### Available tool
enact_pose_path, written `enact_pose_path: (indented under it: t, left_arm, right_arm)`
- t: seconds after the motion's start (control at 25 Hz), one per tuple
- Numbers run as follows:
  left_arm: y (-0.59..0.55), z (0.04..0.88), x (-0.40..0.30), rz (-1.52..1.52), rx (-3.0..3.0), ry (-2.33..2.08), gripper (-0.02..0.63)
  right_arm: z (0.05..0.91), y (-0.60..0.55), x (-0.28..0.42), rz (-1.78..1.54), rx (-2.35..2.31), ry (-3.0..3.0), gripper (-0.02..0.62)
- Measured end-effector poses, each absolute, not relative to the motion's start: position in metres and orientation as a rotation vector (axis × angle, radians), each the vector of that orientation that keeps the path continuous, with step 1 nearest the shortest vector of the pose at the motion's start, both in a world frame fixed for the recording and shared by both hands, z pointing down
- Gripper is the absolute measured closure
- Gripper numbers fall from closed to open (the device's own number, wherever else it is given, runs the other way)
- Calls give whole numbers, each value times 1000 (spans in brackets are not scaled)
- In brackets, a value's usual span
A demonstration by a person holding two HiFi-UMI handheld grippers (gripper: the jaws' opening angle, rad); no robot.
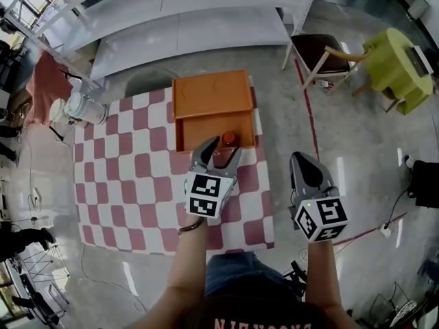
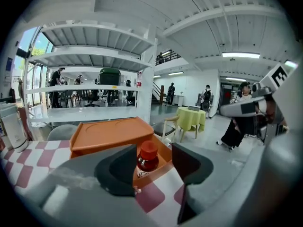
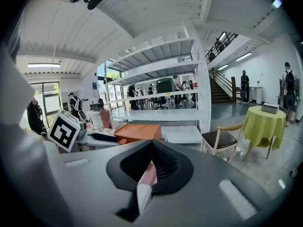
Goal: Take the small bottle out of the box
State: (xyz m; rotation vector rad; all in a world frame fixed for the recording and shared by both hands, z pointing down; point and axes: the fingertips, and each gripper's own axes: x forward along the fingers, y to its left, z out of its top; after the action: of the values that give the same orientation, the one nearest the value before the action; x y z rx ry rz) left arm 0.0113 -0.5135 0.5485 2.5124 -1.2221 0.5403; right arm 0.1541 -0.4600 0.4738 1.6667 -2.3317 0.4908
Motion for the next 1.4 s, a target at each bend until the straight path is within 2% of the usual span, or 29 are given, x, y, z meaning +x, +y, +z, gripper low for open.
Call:
enact_pose_path:
  t: [0.36, 0.52, 0.84, 1.4]
  left_arm:
    - [-530, 574, 16, 599, 2502, -1214, 379]
    - [-536, 576, 17, 625, 2523, -1230, 451]
    - [-537, 571, 11, 576, 2544, -1213, 457]
    - [-522, 515, 6, 485, 2621, -1269, 459]
  right_arm:
    - [492, -466, 157, 522, 1651, -2281, 594]
    - [495, -467, 160, 534, 1667, -2260, 594]
    - [497, -463, 156, 540, 1698, -2240, 594]
    - [465, -447, 163, 484, 1750, -2287, 594]
